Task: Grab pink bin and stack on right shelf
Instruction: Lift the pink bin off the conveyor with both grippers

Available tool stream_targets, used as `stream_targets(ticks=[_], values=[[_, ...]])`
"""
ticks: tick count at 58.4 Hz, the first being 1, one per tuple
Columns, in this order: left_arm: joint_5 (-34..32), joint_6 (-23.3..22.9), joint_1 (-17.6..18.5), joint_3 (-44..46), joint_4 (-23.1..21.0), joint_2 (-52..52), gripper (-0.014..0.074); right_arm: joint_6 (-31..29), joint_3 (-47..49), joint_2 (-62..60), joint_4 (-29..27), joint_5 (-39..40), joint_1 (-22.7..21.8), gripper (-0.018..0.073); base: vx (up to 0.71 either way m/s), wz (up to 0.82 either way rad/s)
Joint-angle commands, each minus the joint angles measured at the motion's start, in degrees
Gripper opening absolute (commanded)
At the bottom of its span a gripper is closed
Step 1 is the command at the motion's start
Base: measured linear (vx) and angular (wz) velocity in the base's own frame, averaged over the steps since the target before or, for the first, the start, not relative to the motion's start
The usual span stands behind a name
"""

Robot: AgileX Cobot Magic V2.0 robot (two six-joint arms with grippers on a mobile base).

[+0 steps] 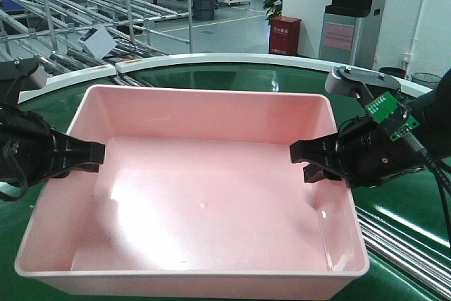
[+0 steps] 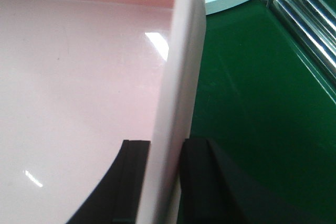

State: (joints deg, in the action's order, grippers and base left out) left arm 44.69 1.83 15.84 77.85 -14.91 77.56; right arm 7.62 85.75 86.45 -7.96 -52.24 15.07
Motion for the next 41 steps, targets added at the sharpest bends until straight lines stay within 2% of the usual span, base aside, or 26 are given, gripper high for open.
stream_targets(ticks=[1,41], values=[[-4.42,0.74,0.33,1.79,-3.36,-3.15,-0.0002,0.54,1.68,-1.95,2.44,3.61,-0.46,-0.0008,0.0,0.0],[-4.42,0.74,0.33,1.79,-3.36,-3.15,-0.0002,0.54,1.68,-1.95,2.44,3.1,-0.46,-0.0008,0.0,0.0]])
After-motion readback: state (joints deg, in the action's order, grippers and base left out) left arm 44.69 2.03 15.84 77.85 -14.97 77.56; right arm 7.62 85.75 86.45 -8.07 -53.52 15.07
